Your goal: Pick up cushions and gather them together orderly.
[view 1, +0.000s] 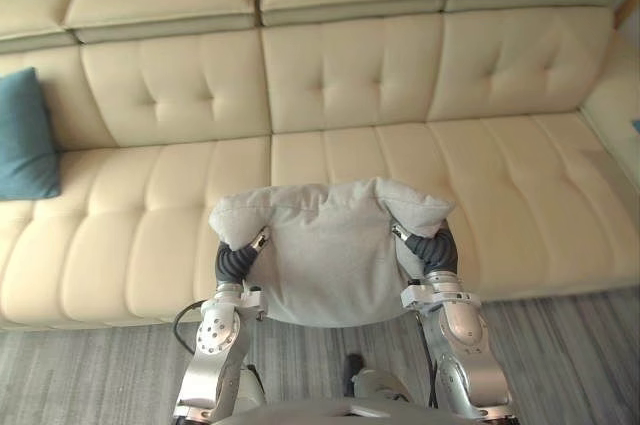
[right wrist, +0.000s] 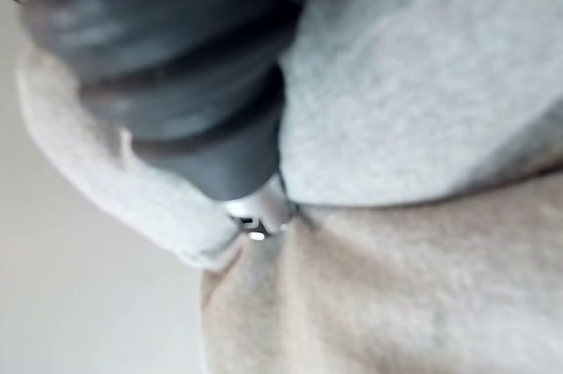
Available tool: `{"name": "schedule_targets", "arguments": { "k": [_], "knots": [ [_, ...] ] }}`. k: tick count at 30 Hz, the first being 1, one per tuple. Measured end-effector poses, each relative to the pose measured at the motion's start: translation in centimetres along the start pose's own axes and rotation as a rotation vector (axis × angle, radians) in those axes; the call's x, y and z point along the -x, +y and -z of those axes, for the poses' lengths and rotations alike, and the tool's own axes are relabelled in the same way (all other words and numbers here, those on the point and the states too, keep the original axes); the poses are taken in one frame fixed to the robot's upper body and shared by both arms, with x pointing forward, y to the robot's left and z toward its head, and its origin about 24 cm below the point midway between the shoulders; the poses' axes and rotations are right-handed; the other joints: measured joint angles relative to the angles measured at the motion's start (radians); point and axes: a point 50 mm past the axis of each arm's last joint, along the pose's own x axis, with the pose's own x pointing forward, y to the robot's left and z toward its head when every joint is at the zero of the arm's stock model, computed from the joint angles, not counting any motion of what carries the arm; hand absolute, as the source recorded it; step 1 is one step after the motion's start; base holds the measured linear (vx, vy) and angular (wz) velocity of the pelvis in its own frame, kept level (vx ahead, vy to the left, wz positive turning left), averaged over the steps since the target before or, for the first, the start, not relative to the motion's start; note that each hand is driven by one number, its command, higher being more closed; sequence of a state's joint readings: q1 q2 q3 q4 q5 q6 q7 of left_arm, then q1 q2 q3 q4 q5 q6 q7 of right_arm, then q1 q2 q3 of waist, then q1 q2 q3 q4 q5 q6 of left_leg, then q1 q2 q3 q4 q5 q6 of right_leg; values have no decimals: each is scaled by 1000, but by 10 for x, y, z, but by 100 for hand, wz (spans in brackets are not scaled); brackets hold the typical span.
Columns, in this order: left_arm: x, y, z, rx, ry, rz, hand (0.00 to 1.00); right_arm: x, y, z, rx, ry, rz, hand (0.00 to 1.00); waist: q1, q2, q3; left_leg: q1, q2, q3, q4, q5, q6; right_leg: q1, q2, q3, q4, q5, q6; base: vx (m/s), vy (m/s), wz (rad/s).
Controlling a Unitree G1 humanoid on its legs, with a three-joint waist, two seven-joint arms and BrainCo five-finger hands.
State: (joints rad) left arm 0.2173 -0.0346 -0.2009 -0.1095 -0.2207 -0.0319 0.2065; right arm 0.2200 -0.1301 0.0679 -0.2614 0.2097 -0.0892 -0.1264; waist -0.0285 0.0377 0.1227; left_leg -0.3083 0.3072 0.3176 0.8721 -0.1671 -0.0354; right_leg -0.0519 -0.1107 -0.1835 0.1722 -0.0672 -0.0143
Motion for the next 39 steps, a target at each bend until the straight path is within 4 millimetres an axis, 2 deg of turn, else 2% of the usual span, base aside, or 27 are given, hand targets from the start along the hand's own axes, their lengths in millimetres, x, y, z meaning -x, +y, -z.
{"name": "schedule_targets", "arguments": {
  "k": [1,2,3,4,5,6,7,12,14,16,19,20,21,22,23,24,25,27,28,31,32,34,39],
  "knots": [
    [0,-1,0,4,-2,2,100,0,0,0,1,0,4,100,7,0,0,-6,-2,12,-41,-8,2,5,-10,-3,1,0,1,194,191,17],
    [1,-1,-1,6,-5,2,100,1,0,1,-3,5,12,100,23,-1,0,2,-18,38,-238,4,9,19,-38,-7,17,-17,27,237,326,13],
    [3,-4,-3,13,-13,5,100,2,-2,2,2,11,14,100,26,38,-25,20,-35,24,-480,183,34,16,-41,-3,55,-60,90,240,341,6],
    [5,-3,-4,9,-16,4,100,2,-2,4,2,20,16,100,28,39,-36,27,-41,7,-492,154,0,15,-44,8,68,-86,117,220,296,16],
    [5,0,-4,-5,-17,3,100,3,0,11,-18,49,31,100,20,16,-42,45,-80,5,-517,124,-10,13,-74,15,76,-105,129,158,239,23],
    [6,5,-4,-30,-15,1,100,6,4,20,-53,86,51,100,19,-14,-41,58,-115,4,-539,122,-7,14,-98,33,78,-101,118,150,245,25],
    [7,13,-3,-61,-8,-8,100,7,9,28,-81,118,59,100,19,-32,-46,74,-128,11,-551,119,-1,19,-103,69,69,-84,105,107,228,9],
    [9,18,0,-88,9,-5,100,5,13,36,-75,149,37,100,15,-53,-49,93,-143,16,-604,119,-1,16,-92,149,0,-2,103,-10,105,-25],
    [10,19,0,-94,13,-1,100,-3,15,39,-73,154,28,100,4,-67,-47,98,-148,36,-619,119,-4,10,-92,188,-42,23,98,-120,85,-42],
    [9,21,-1,-106,8,0,100,-10,19,39,-74,151,14,100,12,-83,-52,97,-159,40,-652,116,-18,-26,-92,220,-47,27,97,-152,53,-54],
    [2,23,-7,-113,-20,-23,100,-27,29,32,-78,113,-16,100,20,-89,-54,86,-170,38,-676,141,-22,-58,-91,234,-57,3,97,-160,-15,-46],
    [-14,20,-16,-119,-60,-42,100,-46,39,22,-74,66,-35,100,14,-82,-52,75,-170,33,-715,190,-30,-93,-82,245,-60,1,121,-129,-63,-12],
    [-19,19,-18,-120,-70,-46,100,-51,42,19,-72,54,-40,100,14,-79,-50,74,-169,28,-728,206,-31,-99,-76,248,-59,4,121,-180,-108,-10],
    [-34,17,-28,-130,-109,-66,100,-66,52,7,-69,8,-55,100,14,-74,-47,65,-157,20,-760,244,-30,-121,-56,248,-57,20,126,-177,-119,-3],
    [-53,11,-45,-147,-172,-72,100,-83,63,-13,-70,-67,-63,100,17,-65,-38,36,-139,11,-777,277,-31,-154,-37,240,-55,51,133,-151,-104,-2],
    [-60,10,-53,-160,-198,-76,100,-90,67,-21,-60,-97,-65,100,17,-64,-36,22,-134,10,-783,288,-29,-171,-30,241,-54,56,133,-150,-78,-1],
    [-73,7,-69,-187,-250,-79,100,-102,75,-40,-42,-163,-72,100,19,-59,-30,-5,-124,10,-797,310,-31,-200,-18,240,-54,71,135,-136,-49,-3],
    [-98,1,-114,-235,-385,-102,100,-120,92,-85,-45,-322,-85,100,21,-48,15,-24,-118,9,-865,362,-38,-250,0,238,-49,80,129,-207,-63,0],
    [-101,-1,-120,-236,-407,-105,100,-122,94,-91,-46,-346,-81,100,25,-46,18,-31,-118,10,-873,370,-39,-264,2,239,-44,81,130,-155,-43,1],
    [-120,-19,-166,-205,-531,-130,100,-135,101,-127,-81,-458,-31,100,46,-31,42,-95,-116,2,-892,402,-34,-350,7,238,-4,88,143,-96,-30,3],
    [-123,-24,-174,-202,-550,-125,100,-137,100,-133,-91,-473,-18,100,52,-27,52,-104,-116,-2,-895,407,-34,-362,7,236,3,88,144,-72,-30,10],
    [-130,-40,-203,-185,-618,-122,100,-141,96,-151,-136,-522,43,100,62,-16,82,-145,-118,-15,-896,418,-35,-412,6,227,40,81,149,-72,-30,14],
    [-132,-69,-269,-130,-768,-128,100,-144,100,-195,-278,-623,142,100,71,6,125,-241,-137,-17,-949,478,-30,-578,-8,227,156,42,155,-52,-34,12]
  ]
}}
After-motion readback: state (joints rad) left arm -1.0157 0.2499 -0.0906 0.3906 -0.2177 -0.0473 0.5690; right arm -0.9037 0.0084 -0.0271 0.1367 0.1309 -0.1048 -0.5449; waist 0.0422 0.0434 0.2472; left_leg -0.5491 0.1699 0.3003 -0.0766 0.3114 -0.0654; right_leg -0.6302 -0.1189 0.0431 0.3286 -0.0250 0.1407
